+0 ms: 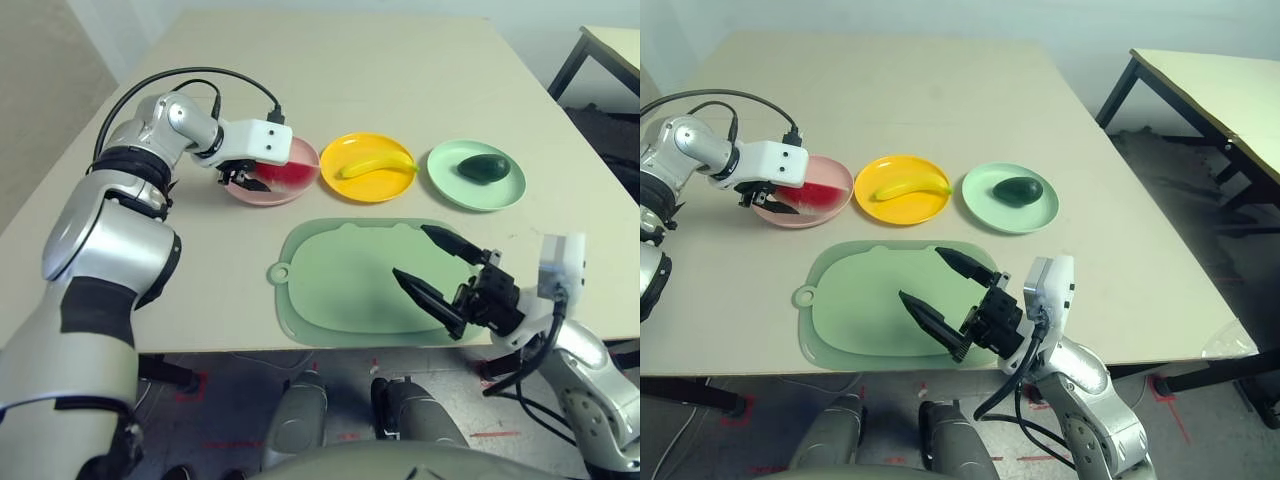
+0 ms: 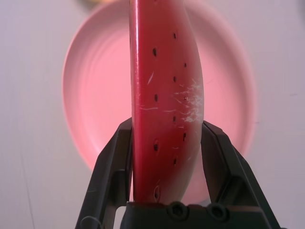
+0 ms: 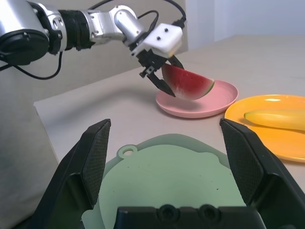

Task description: Place the fruits into color-matched plates.

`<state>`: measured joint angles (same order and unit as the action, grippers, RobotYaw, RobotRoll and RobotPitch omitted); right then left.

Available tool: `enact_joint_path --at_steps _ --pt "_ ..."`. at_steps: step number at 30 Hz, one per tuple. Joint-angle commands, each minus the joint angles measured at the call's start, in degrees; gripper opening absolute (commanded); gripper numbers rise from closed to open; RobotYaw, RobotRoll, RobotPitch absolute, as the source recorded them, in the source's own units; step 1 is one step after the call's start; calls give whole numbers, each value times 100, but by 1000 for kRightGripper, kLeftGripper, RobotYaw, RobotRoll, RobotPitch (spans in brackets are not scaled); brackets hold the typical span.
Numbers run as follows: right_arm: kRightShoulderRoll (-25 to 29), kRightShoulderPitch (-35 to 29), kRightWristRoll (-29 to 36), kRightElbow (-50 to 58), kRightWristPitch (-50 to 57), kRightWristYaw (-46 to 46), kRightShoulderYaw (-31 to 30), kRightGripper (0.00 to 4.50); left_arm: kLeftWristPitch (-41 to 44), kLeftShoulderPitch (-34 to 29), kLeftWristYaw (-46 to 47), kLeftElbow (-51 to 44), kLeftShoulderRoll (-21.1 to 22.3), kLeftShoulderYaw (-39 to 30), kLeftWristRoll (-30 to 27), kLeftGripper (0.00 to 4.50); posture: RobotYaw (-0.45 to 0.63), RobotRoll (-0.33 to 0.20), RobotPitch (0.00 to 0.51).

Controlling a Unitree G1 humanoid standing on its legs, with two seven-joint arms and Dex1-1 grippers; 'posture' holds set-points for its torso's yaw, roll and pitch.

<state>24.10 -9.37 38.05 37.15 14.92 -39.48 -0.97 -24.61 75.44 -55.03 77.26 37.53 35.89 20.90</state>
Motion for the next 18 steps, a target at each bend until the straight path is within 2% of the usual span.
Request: enact_joint_path --at_steps 1,9,15,16,18 --pt "208 -32 -44 192 60 -122 -49 4500 353 -184 558 109 -159 -212 242 2177 101 0 127" --pt "394 -94 -122 281 21 -167 -109 4500 653 -401 852 138 -395 -558 507 2177 89 0 133" --pt "485 -229 -414 196 -79 -256 -160 4500 622 -413 843 127 -404 -681 677 4253 84 0 135" --pt "480 -229 -425 184 -90 -256 -154 4500 600 -406 828 123 -393 -693 706 4487 84 0 135" --pt "468 -199 -453 150 -100 -241 -134 4500 556 -378 804 116 -357 -727 750 4487 88 0 134"
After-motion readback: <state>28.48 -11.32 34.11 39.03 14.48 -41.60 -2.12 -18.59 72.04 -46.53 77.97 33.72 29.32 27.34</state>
